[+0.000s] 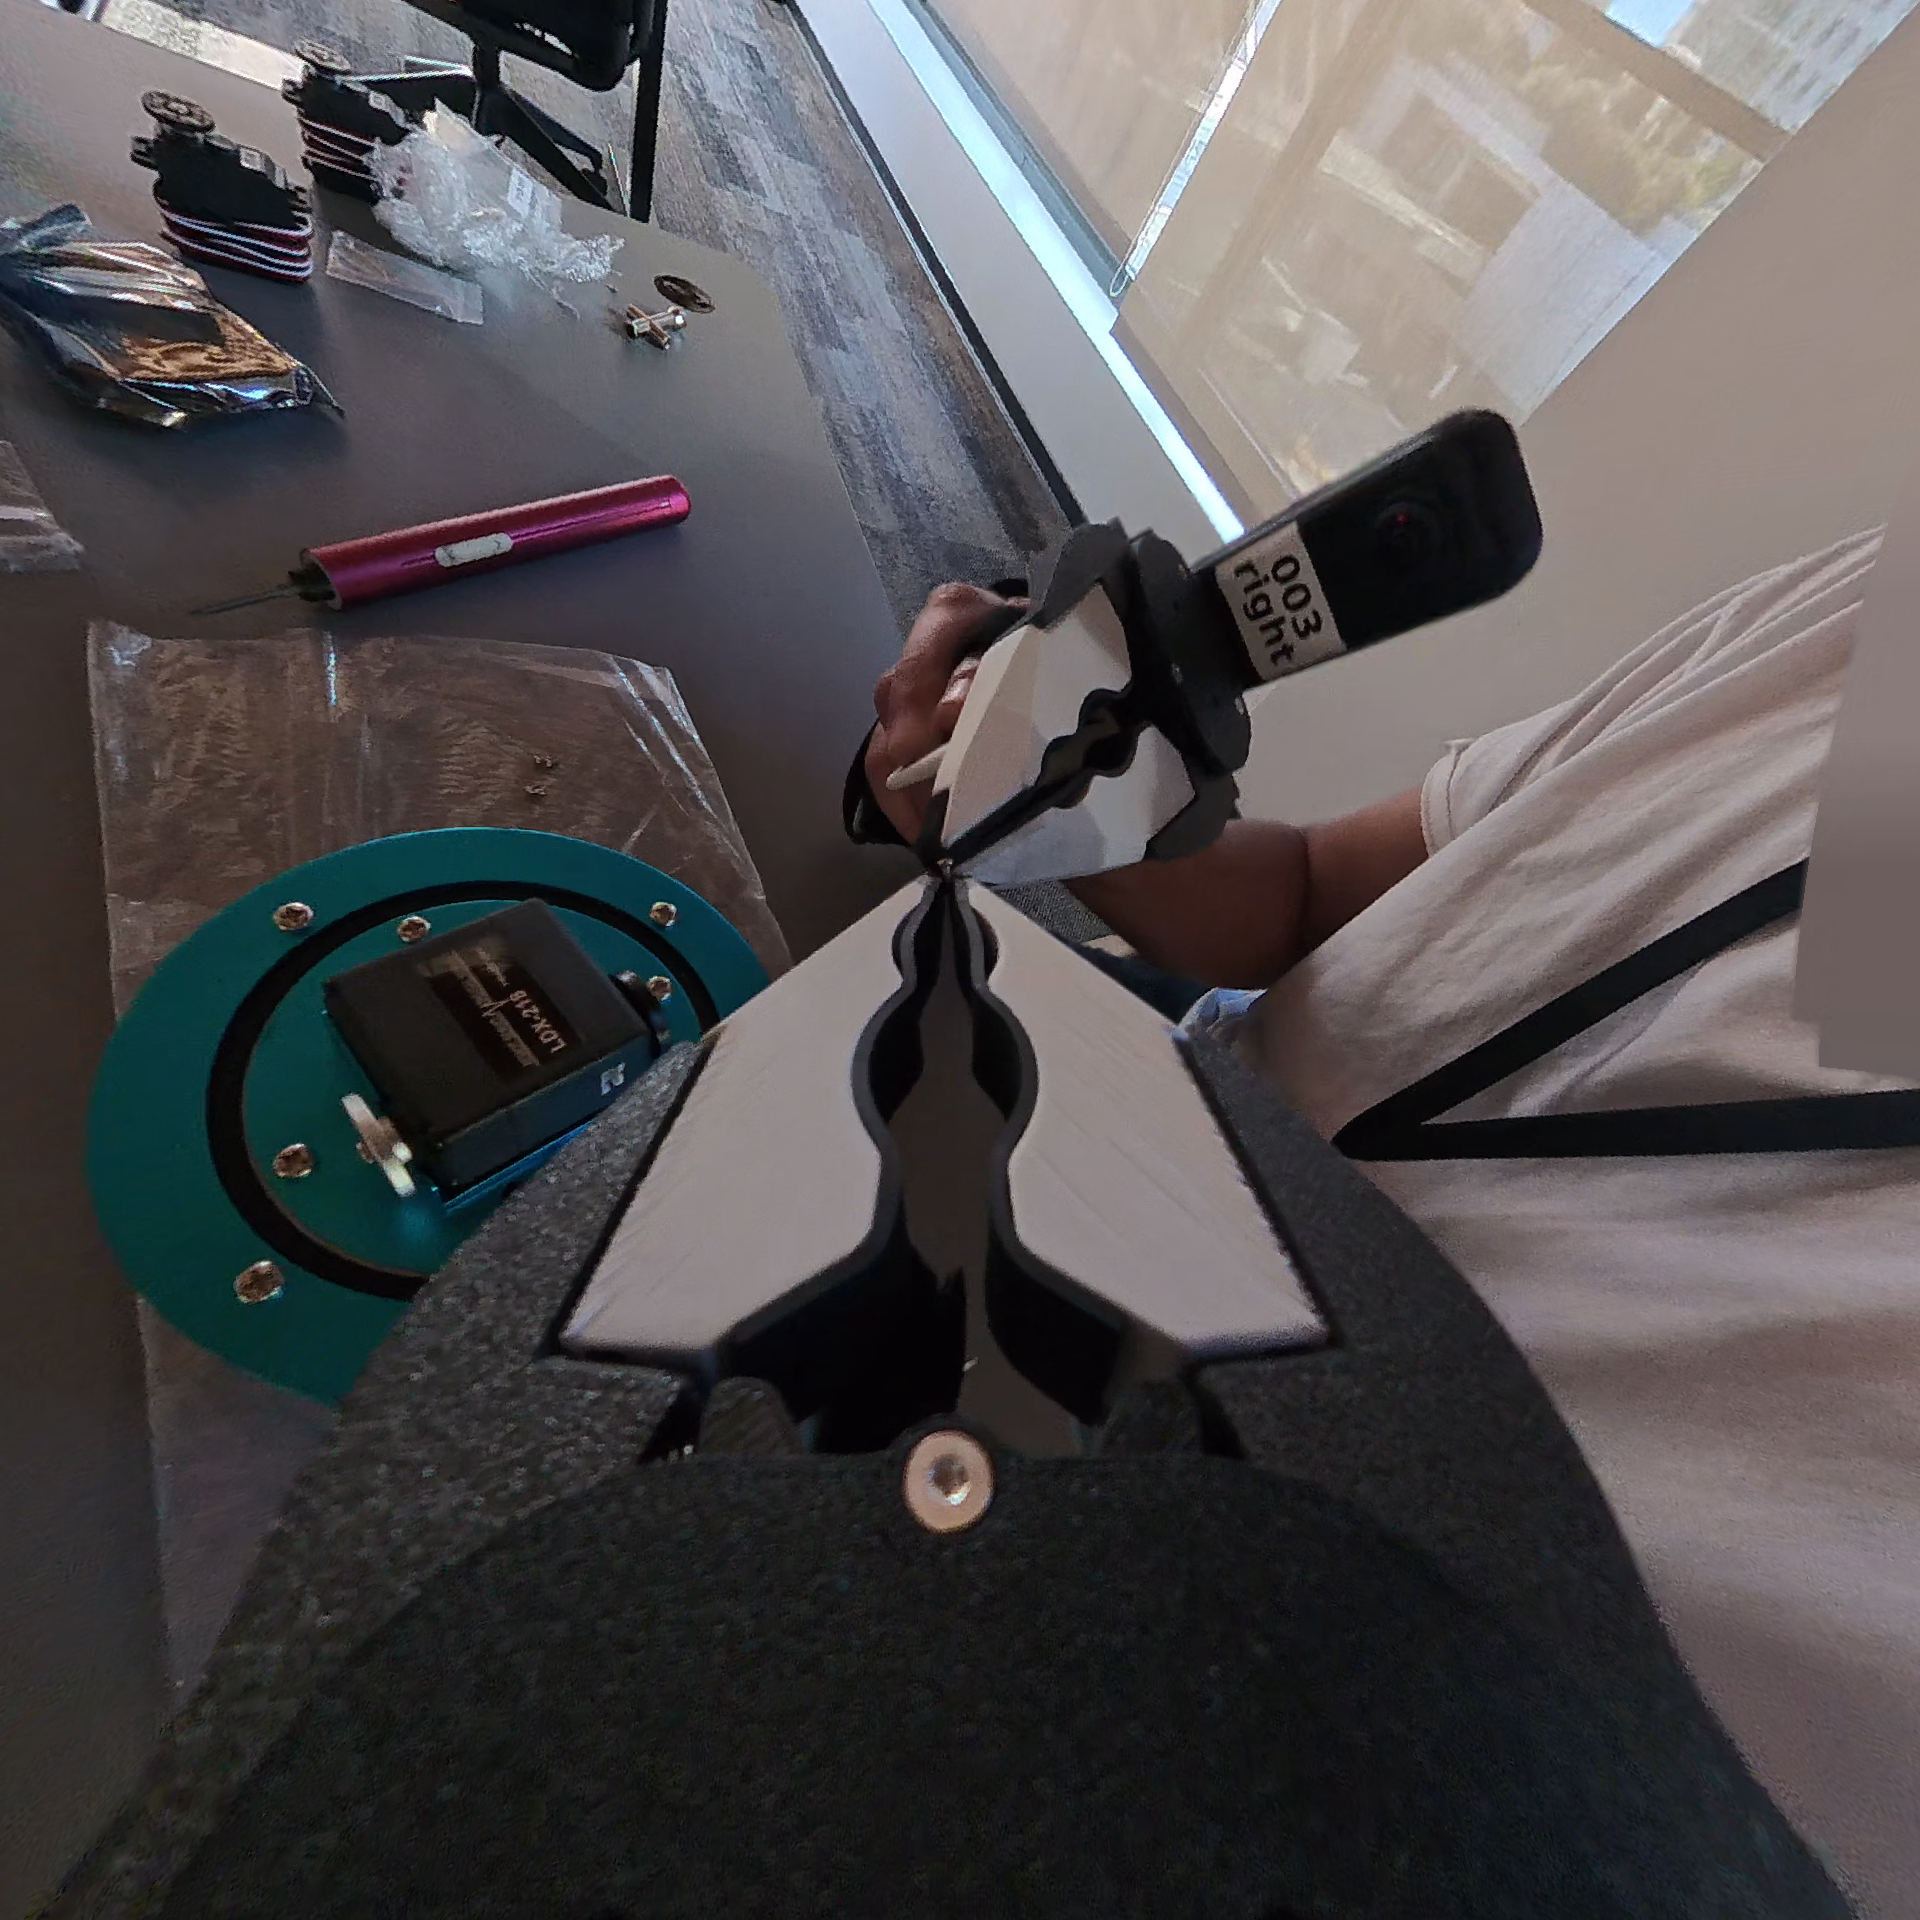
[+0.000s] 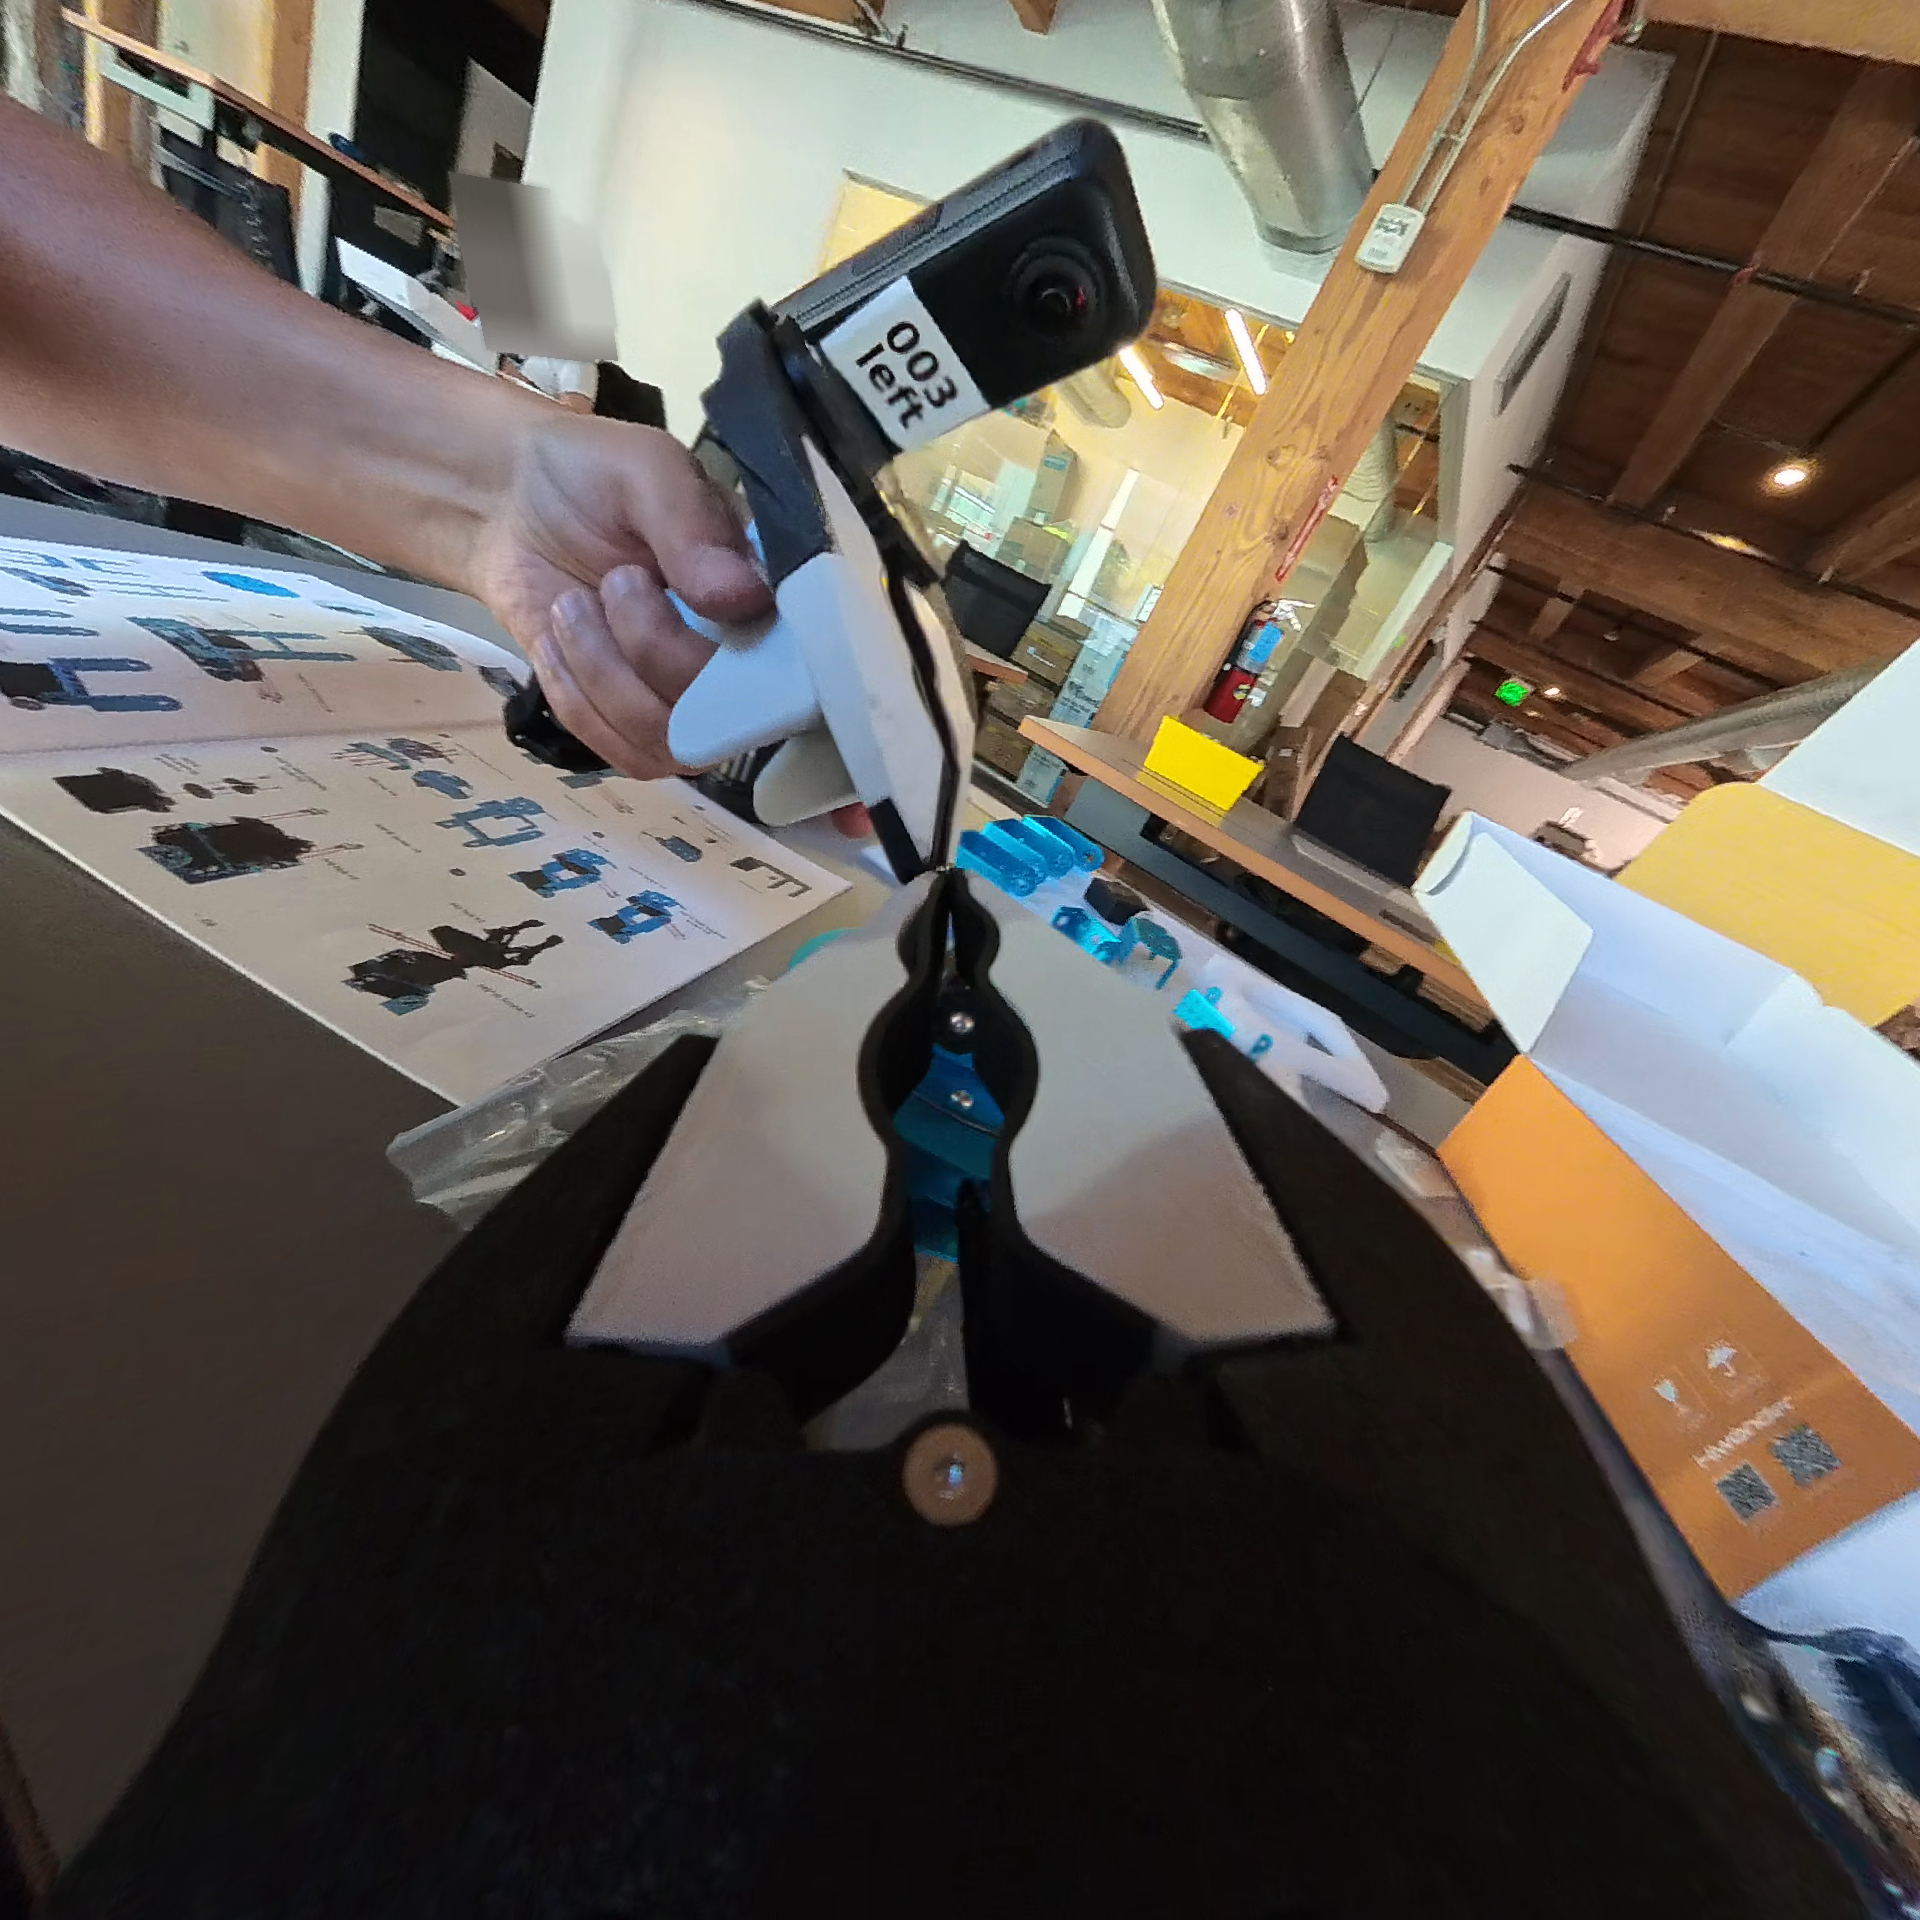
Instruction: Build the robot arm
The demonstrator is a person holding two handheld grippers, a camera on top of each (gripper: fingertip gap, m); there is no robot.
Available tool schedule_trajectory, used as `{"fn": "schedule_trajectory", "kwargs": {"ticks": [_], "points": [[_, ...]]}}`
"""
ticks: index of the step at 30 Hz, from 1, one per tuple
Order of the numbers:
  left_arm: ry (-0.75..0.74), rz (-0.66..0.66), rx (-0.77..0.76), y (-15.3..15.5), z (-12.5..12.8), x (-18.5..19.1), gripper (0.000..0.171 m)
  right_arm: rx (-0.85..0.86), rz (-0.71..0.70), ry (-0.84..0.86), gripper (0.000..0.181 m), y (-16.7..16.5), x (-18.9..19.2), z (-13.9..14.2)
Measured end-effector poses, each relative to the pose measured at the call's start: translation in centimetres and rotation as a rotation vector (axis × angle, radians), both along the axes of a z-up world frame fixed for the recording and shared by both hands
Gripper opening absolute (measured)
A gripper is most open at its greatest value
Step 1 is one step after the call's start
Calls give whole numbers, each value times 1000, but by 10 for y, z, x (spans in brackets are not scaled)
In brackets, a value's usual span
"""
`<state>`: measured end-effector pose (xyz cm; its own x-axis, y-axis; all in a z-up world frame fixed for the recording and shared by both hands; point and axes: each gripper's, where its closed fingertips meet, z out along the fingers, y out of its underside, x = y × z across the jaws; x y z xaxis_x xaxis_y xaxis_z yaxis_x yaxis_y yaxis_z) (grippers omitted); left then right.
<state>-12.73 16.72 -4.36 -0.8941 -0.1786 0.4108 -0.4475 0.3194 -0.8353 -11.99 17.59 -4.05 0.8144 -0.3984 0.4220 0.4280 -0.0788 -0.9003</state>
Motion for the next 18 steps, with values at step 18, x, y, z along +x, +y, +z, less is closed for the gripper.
{"fn": "schedule_trajectory", "kwargs": {"ticks": [18], "points": [[-702,-55,243,13,-16,0,0,65,420,693,11,7,-7,-12]]}}
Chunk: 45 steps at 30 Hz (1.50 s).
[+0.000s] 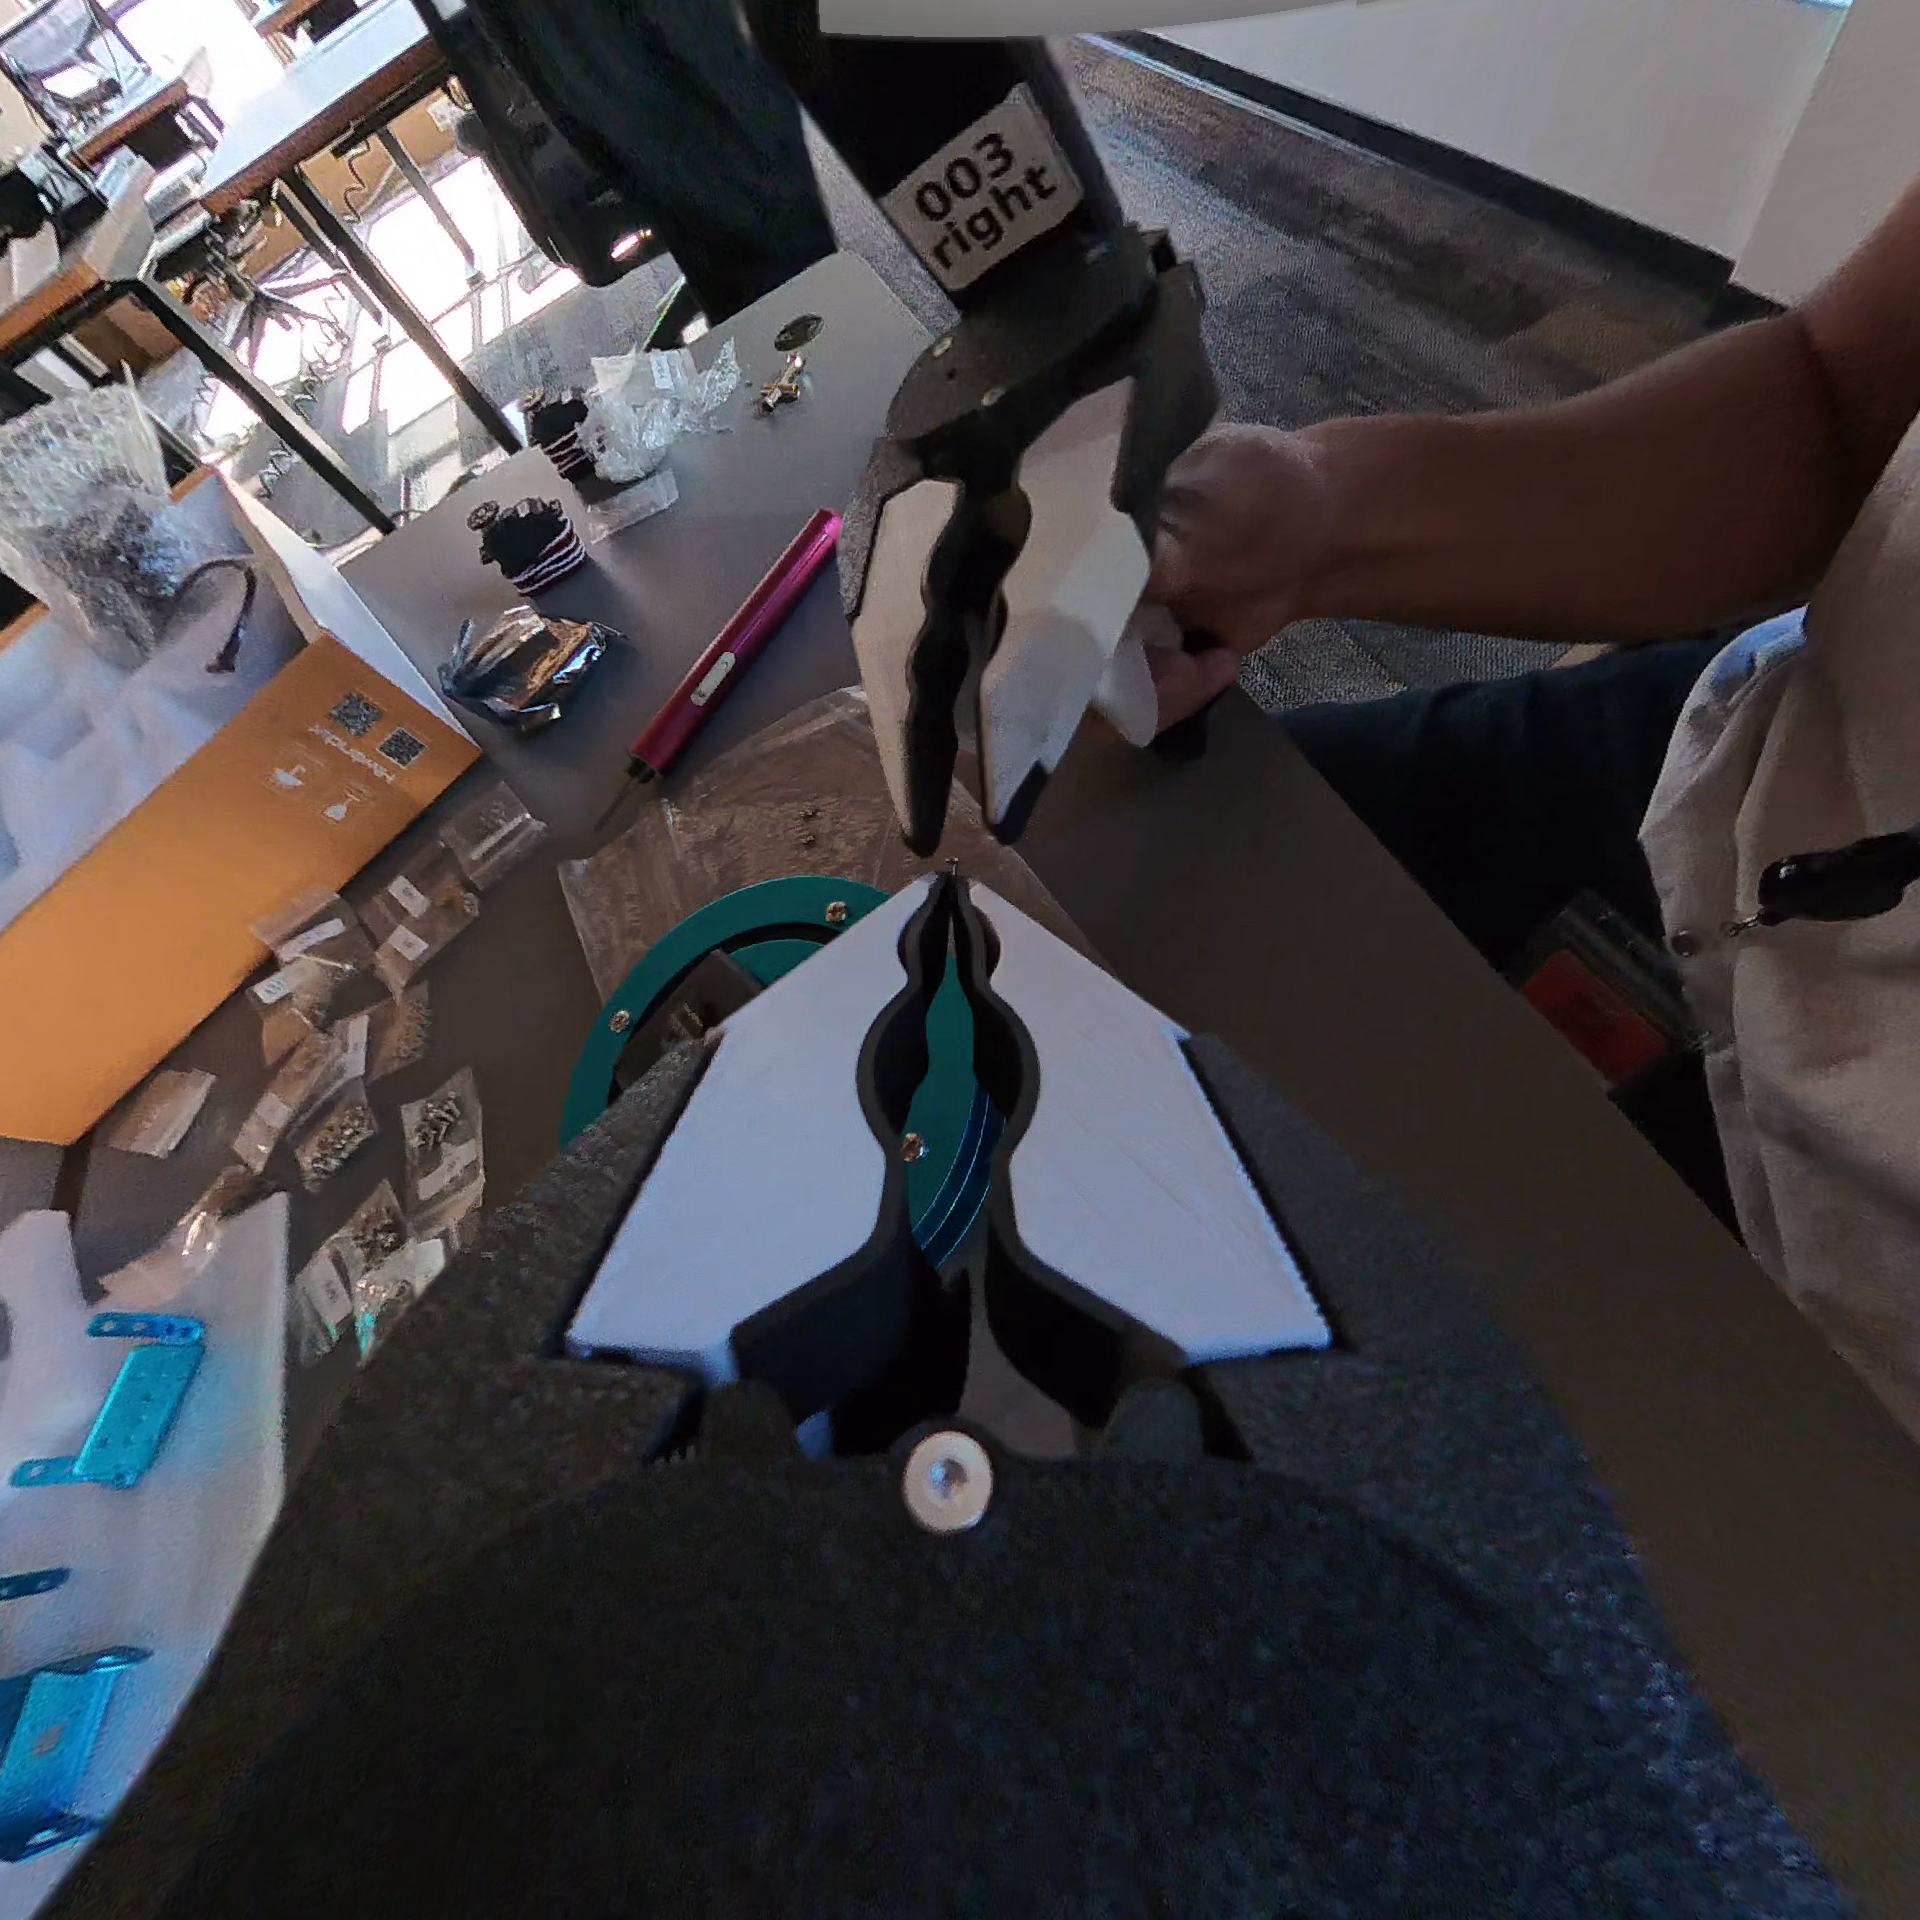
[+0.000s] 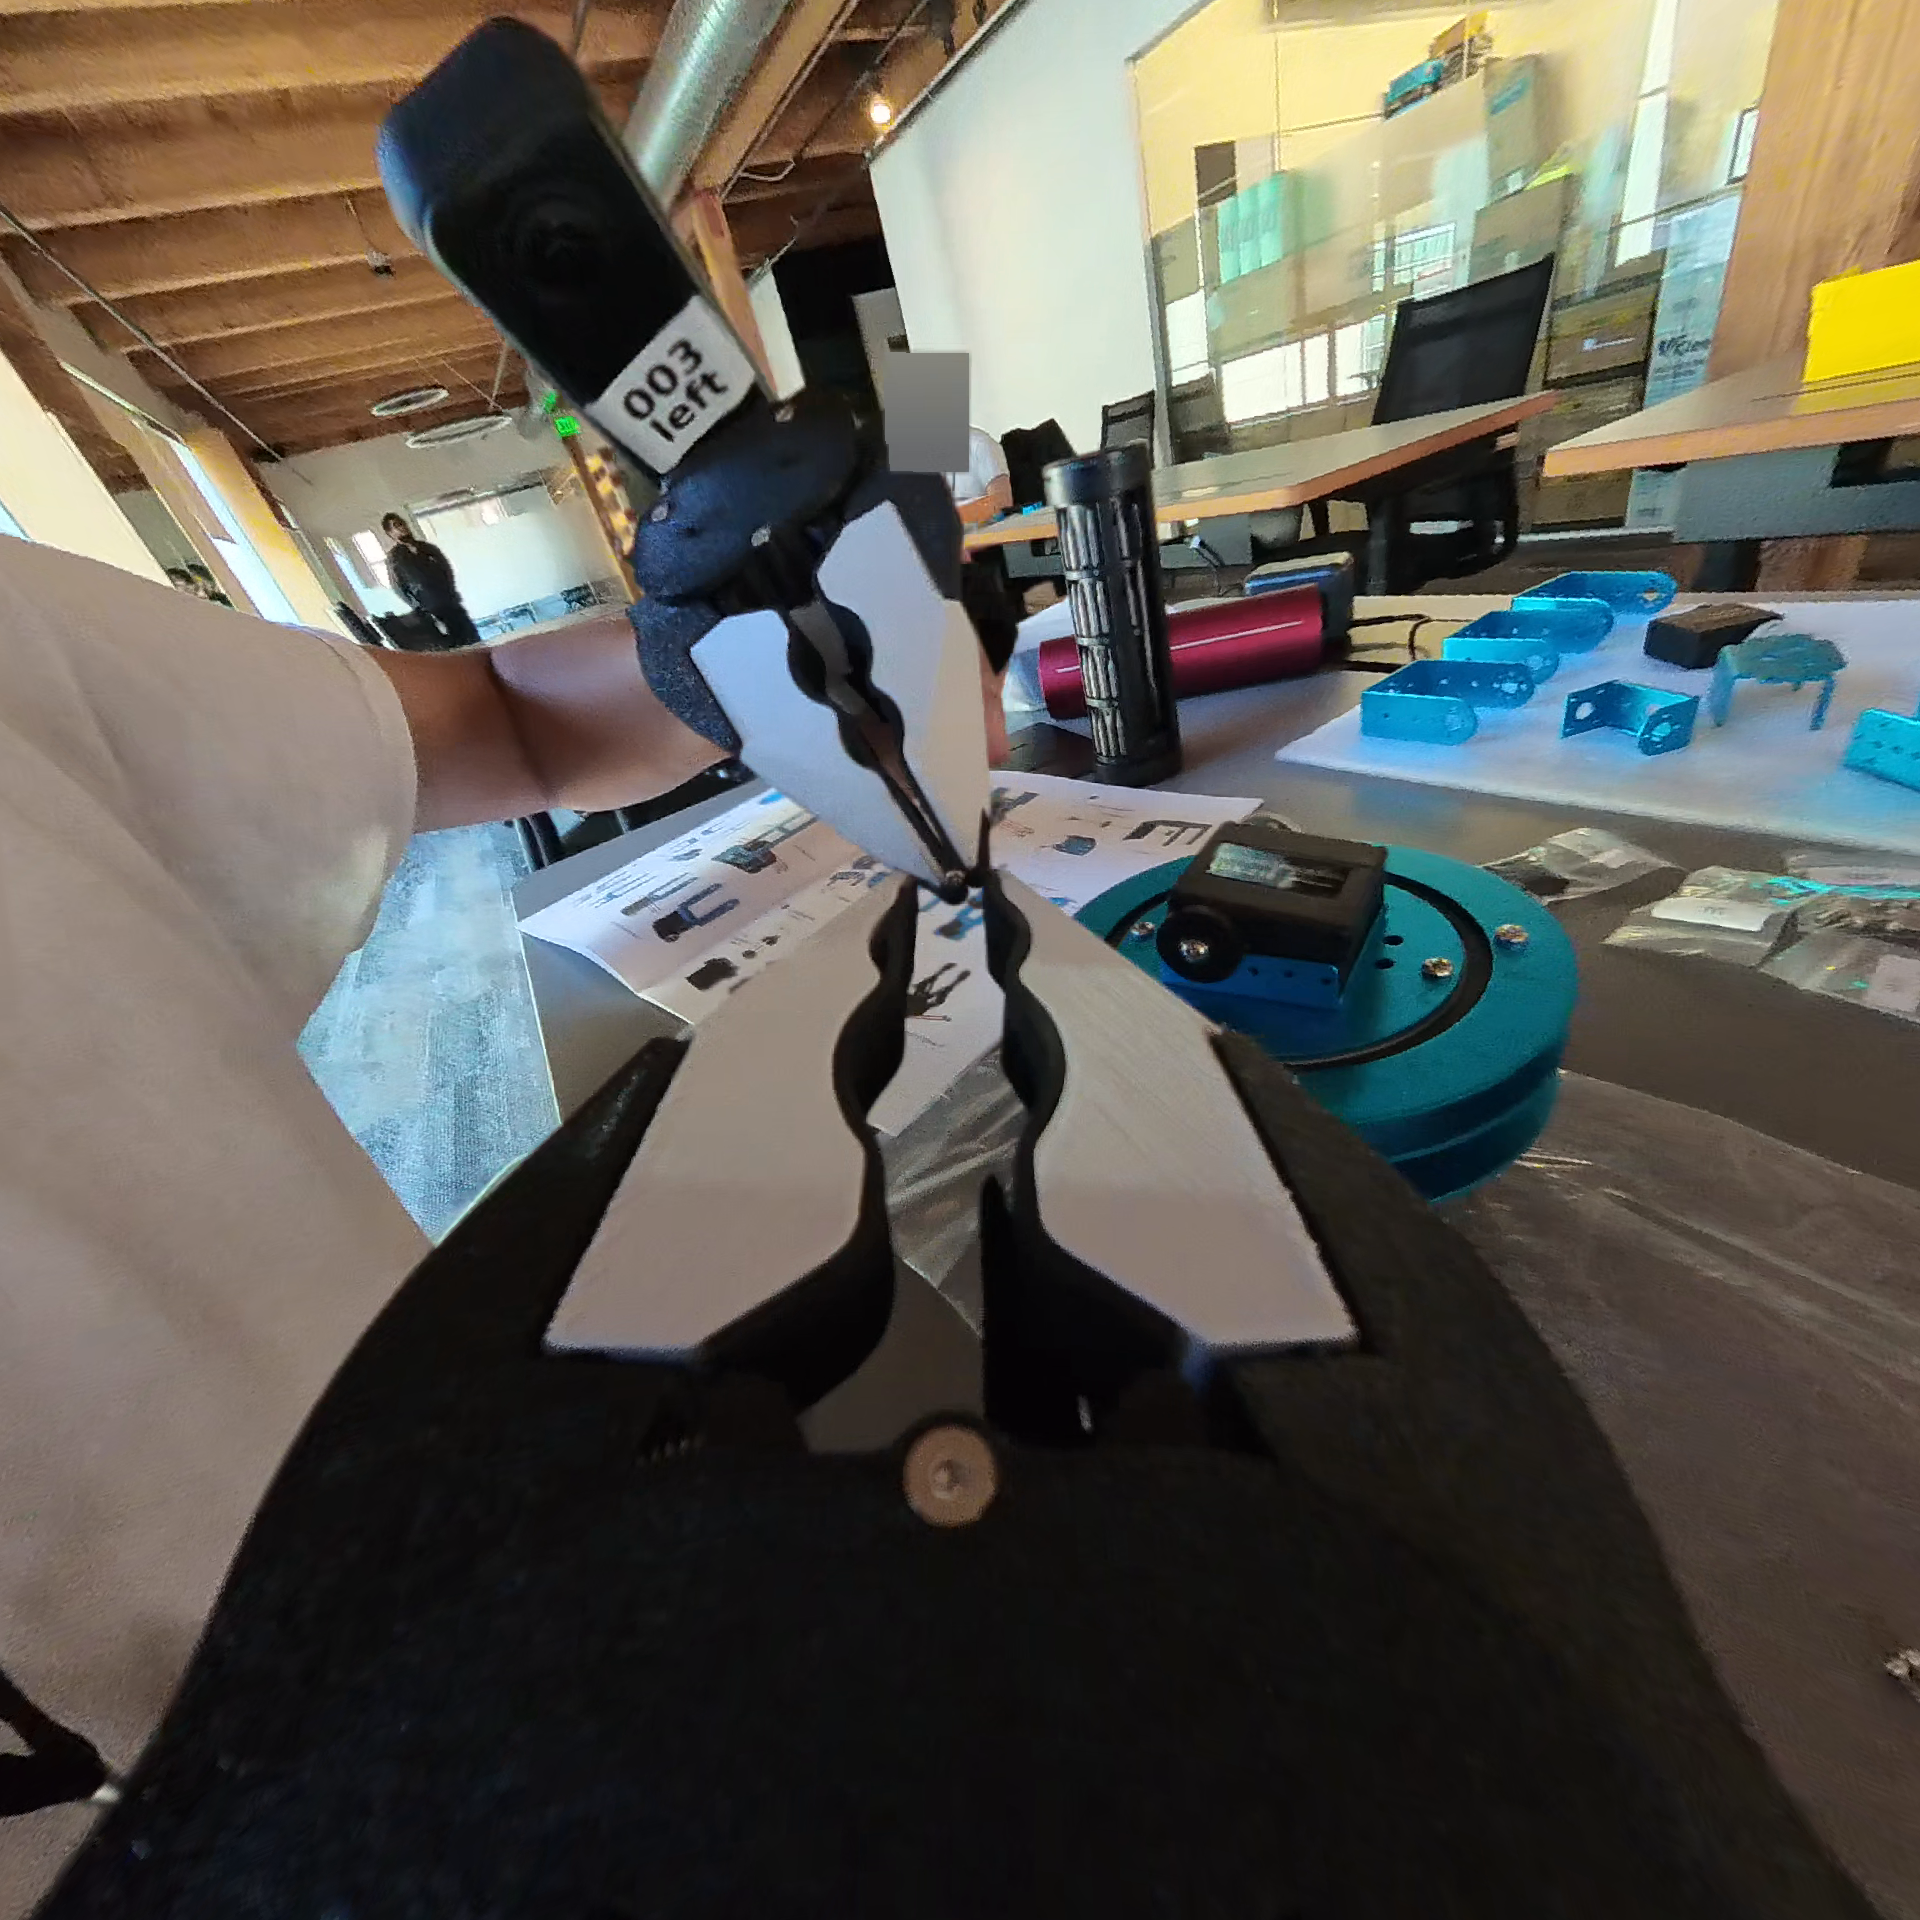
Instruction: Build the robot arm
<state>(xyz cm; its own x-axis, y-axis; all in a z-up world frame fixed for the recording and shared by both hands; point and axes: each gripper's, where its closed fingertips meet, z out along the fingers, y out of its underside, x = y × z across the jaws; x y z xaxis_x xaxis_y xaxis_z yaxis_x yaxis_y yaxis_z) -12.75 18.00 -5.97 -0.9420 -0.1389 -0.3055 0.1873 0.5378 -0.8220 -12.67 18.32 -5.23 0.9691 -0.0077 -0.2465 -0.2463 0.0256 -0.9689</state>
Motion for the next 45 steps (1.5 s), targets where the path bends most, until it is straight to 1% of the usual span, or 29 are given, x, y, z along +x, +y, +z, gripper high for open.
{"fn": "schedule_trajectory", "kwargs": {"ticks": [3,8,12,22,27,31,38,42,45], "points": [[-16,-12,8,-1,-1,-3,0,-28,1,-1,11,3,0,-6],[-18,-13,18,-1,-4,-2,0,-38,0,-14,3,5,-1,-8],[-33,-16,32,-1,-5,-3,0,-45,12,-1,2,5,-1,-10],[-127,-12,96,2,-8,-1,0,-62,11,15,0,8,-1,-13],[-238,2,162,3,-11,3,0,-65,33,68,5,9,-1,-16],[-308,8,195,3,-12,3,0,-58,32,111,2,8,2,-17],[-474,32,250,2,-10,6,0,1,68,256,2,7,3,-14],[-564,44,281,1,-9,7,0,22,77,293,2,6,4,-13],[-593,51,296,1,-10,7,0,14,66,295,1,6,4,-14]]}}
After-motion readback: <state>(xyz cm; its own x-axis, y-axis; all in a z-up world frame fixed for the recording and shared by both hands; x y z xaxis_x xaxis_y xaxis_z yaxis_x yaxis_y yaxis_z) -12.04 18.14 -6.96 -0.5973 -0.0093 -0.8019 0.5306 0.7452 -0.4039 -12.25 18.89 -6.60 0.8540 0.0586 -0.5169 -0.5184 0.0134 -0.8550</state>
